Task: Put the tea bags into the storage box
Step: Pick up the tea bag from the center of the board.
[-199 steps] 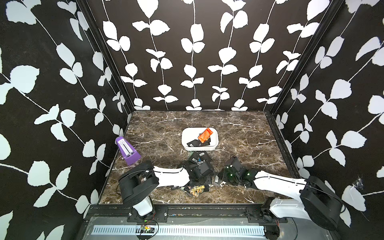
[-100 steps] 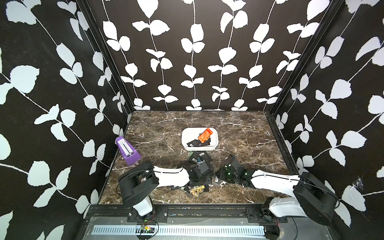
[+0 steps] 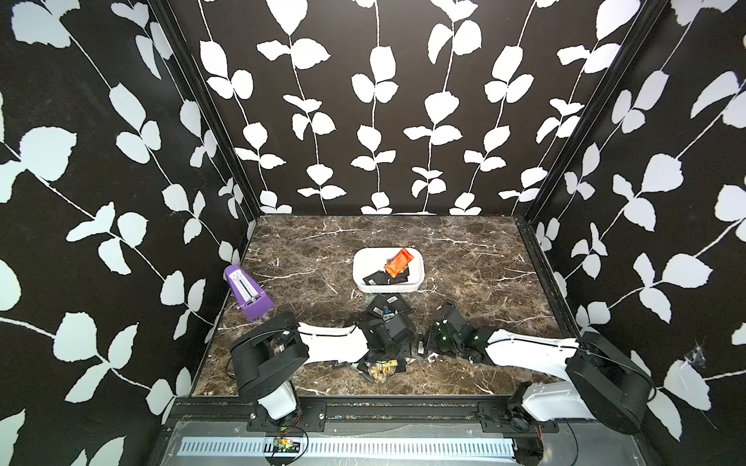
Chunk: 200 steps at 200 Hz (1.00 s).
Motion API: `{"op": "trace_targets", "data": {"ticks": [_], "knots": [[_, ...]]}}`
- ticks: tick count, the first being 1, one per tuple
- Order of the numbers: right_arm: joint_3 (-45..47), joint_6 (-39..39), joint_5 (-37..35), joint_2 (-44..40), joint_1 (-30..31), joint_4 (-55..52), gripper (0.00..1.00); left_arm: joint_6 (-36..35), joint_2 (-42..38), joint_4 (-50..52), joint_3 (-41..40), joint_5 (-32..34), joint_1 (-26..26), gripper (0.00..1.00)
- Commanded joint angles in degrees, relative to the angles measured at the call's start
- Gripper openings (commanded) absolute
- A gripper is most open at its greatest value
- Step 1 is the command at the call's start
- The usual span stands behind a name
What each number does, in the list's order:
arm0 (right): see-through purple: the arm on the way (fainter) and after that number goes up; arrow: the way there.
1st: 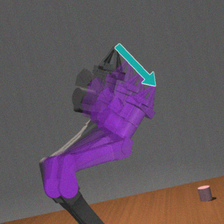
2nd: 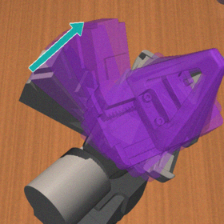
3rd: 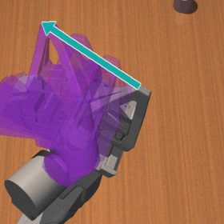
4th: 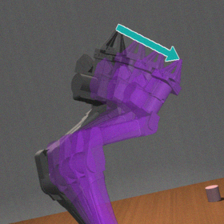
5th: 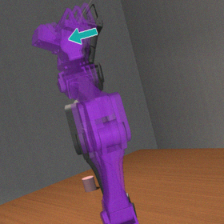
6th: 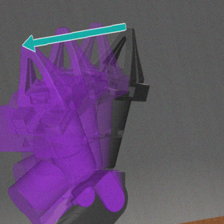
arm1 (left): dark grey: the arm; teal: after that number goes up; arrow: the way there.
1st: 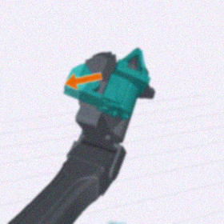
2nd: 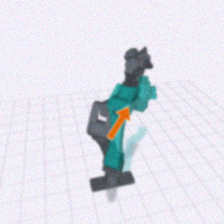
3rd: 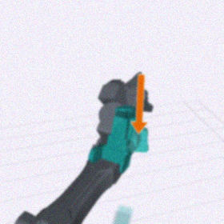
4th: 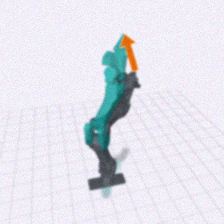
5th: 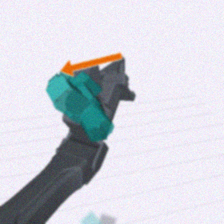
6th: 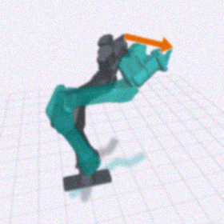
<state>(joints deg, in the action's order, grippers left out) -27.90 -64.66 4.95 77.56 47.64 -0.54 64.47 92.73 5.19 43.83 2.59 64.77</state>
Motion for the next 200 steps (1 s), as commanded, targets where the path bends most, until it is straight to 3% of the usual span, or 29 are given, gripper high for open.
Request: {"op": "trace_targets", "data": {"ticks": [1, 36, 83, 116, 148, 200], "knots": [[-1.48, 1.41, -0.91, -1.18, 0.35, -2.92, 0.00, -1.04, -0.57, 2.61, -1.04, -0.01, -0.09, 0.00], [-4.66, 3.90, -2.47, -5.07, 0.35, -9.08, 0.00, -3.67, -3.99, 9.49, 2.92, 3.92, -0.09, 0.00], [-11.05, 7.67, -7.61, -15.31, 0.26, -21.28, 0.00, -8.38, -12.74, 16.02, 6.77, 12.43, -0.09, 0.15], [-18.25, 10.87, -10.02, -18.67, 0.13, -27.78, 0.00, -8.01, -19.12, 19.59, 4.32, 18.75, -0.18, 0.22], [-26.14, 14.30, -8.55, -14.49, -1.24, -29.09, 0.00, -5.14, -26.53, 19.13, -2.13, 20.95, -0.60, 0.31], [-40.19, 18.58, -2.23, 1.52, -5.57, -25.29, 0.00, -1.41, -35.90, 22.49, -9.19, 20.93, -1.18, 0.47]]}}
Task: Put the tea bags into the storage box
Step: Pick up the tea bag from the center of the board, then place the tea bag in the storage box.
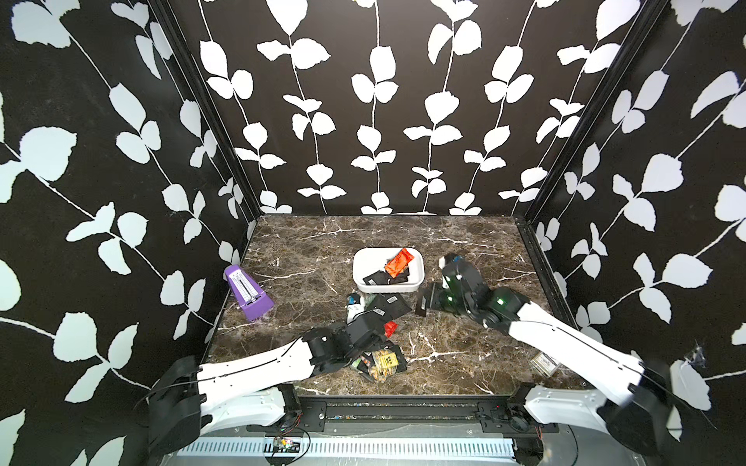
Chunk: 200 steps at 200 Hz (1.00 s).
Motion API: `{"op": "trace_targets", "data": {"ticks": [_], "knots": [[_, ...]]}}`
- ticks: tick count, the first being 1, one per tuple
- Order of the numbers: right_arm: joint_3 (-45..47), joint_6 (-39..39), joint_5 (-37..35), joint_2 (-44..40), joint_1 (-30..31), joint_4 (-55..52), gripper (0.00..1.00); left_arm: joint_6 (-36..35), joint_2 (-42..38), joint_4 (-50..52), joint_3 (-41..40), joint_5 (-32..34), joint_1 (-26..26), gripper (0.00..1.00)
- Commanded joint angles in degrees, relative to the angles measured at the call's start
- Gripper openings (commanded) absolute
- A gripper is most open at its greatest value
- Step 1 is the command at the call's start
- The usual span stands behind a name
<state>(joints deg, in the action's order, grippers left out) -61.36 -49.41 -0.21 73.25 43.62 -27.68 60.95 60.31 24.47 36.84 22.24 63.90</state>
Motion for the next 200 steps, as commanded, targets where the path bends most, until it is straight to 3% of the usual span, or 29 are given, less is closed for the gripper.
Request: {"op": "trace_targets", "data": {"ticks": [1, 70, 99, 141, 171, 200], "knots": [[-6.96, 3.38, 3.06, 6.23, -1.62, 1.98, 0.00, 2.14, -3.64, 3.26, -2.29, 1.21, -0.29, 0.47], [-28.77, 3.86, 8.06, 28.26, -6.06, 6.05, 0.00, 5.15, -7.45, 5.53, -5.28, -4.18, -0.34, 0.66], [-36.70, 4.77, 8.23, 35.28, -7.22, 3.37, 0.00, 6.68, -6.63, 4.86, -6.20, -8.09, -0.27, 0.67], [-41.33, 5.48, 9.31, 42.05, -8.34, 1.54, 0.00, 7.50, -5.14, 3.36, -6.63, -12.52, -0.18, 0.67], [-40.30, 6.79, 9.38, 42.56, -9.75, -0.47, 0.24, 8.20, -4.87, 2.81, -6.61, -15.34, 0.72, 0.67], [-32.27, 8.74, 7.54, 35.54, -11.08, 0.45, 0.42, 9.93, -4.43, 1.83, -6.81, -15.71, 2.67, 0.60]]}}
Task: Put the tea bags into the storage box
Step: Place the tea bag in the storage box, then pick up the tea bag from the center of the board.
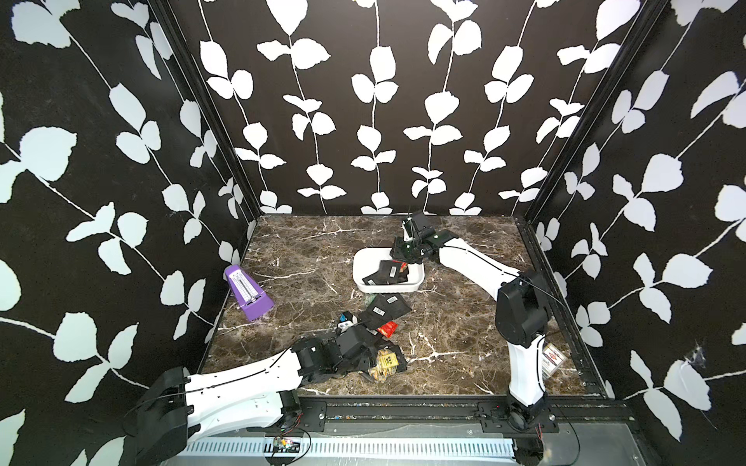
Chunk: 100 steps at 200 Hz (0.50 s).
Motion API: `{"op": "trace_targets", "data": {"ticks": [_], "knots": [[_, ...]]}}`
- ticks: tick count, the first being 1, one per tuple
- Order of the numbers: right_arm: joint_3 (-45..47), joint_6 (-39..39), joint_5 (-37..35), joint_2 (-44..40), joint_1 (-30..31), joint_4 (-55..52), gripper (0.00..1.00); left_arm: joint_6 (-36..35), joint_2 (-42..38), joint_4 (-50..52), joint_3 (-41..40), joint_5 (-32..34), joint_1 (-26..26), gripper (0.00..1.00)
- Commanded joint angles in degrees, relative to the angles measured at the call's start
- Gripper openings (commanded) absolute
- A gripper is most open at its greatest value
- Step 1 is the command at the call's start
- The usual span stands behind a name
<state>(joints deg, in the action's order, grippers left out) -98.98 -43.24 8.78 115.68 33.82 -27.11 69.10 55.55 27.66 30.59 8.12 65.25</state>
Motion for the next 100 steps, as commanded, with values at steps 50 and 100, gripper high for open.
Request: {"op": "trace_targets", "data": {"ticks": [50, 100], "knots": [[24.57, 4.32, -2.55, -28.01, -1.24, -0.51, 0.45, 2.40, 2.90, -5.07, -0.21, -3.30, 2.14, 0.33], [49.72, -5.39, -1.58, -45.77, 6.45, 3.86, 0.46, 1.85, 6.29, -7.16, 0.44, -4.55, 2.25, 0.11]]}}
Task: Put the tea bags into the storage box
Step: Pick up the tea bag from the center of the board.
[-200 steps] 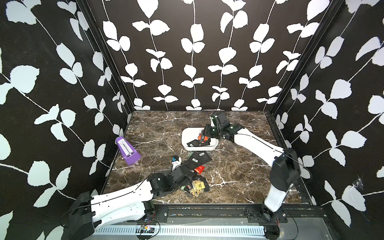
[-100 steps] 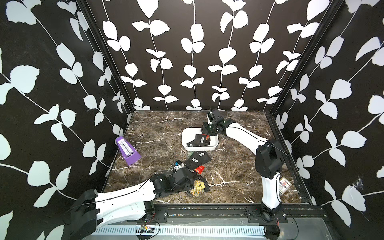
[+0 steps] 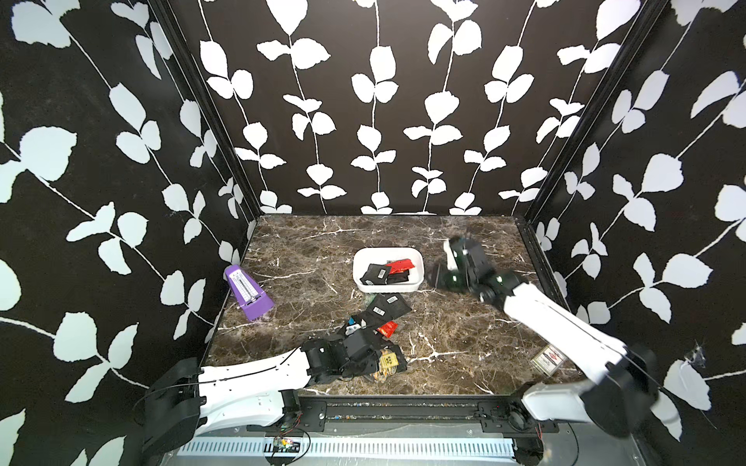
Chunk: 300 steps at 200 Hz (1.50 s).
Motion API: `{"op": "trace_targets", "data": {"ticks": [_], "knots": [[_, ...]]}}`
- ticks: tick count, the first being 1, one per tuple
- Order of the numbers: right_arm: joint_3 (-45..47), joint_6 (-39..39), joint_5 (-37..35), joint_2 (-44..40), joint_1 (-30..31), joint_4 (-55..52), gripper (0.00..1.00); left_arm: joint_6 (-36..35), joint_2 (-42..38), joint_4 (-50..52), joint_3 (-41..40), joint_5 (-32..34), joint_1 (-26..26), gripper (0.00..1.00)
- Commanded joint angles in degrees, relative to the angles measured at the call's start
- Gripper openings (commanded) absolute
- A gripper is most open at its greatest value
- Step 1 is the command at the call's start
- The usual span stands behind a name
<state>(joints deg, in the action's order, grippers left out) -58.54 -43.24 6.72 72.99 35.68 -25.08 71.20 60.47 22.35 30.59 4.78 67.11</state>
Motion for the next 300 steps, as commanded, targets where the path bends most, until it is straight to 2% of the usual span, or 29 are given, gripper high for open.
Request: {"op": "trace_targets", "data": {"ticks": [1, 51, 99, 207, 300], "knots": [[9.70, -5.64, 0.44, -3.28, 4.80, 1.85, 0.46, -0.30, 1.39, -1.95, 0.44, -1.27, 0.39, 0.11], [26.18, -21.41, -1.12, -9.69, 16.61, 13.88, 0.46, -0.44, 4.29, -3.06, 1.67, -2.15, 1.07, 0.09], [29.28, -25.15, -2.92, -8.46, 23.21, 16.66, 0.47, 0.69, 5.78, -3.21, 0.72, -1.91, 2.04, 0.07], [28.05, -27.57, -1.03, 2.73, 25.93, 25.06, 0.46, 2.06, 9.10, -6.67, -1.12, -2.10, 3.11, 0.07], [28.05, -28.10, 0.13, 6.87, 26.04, 29.00, 0.45, 2.80, 11.25, -7.54, -2.38, -2.32, 3.29, 0.07]]}}
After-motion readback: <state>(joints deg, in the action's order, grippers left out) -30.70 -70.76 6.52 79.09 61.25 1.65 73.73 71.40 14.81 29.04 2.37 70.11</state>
